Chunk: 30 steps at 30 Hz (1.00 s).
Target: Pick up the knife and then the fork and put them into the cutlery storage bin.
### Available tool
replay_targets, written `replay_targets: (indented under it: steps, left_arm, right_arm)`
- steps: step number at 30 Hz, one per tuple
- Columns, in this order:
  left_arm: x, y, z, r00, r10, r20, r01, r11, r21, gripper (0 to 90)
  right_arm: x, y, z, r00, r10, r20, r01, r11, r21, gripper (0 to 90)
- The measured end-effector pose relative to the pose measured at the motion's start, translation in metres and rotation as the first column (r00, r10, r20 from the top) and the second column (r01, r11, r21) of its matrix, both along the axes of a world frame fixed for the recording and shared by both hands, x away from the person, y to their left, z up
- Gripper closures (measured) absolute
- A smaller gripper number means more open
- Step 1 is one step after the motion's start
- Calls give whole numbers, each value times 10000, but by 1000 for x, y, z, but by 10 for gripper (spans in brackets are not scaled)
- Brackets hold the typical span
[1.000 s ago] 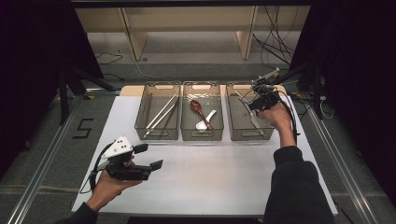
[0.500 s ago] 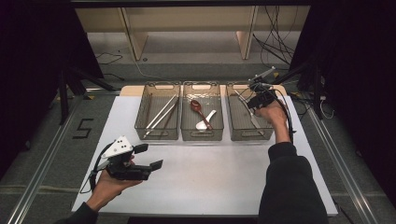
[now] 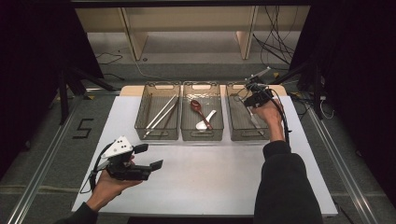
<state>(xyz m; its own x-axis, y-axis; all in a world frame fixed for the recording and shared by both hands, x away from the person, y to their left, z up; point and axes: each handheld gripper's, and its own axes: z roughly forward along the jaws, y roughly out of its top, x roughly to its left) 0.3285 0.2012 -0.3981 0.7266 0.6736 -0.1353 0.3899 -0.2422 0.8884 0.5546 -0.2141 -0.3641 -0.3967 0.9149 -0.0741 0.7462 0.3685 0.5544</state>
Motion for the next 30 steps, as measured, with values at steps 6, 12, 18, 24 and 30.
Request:
replay_targets:
  steps: [6, 12, 18, 24, 30]
  left_arm:
    - [0, 0, 0, 10000, 12, 7, -12, 10000, 9, 163]
    - [0, 0, 0, 10000, 32, 14, -32, 10000, -4, 163]
    - [0, 0, 0, 10000, 33, 17, -33, 10000, 28, 163]
    - [-1, -1, -1, 10000, 36, -6, -36, 10000, 37, 163]
    - [0, -1, -1, 10000, 52, -26, -52, 10000, 46, 163]
  right_arm:
    - [-3, -4, 3, 10000, 1, -70, 0, 10000, 77, 745]
    - [-10, -6, 7, 9998, 209, -54, -206, 9988, 450, 660]
    - [-20, -6, 10, 9992, 393, 26, -393, 9956, 845, 576]
    - [-36, -5, 11, 9978, 531, 388, -578, 9897, 1311, 477]
    - [-60, 2, 14, 9941, 724, 804, -855, 9811, 1735, 427]
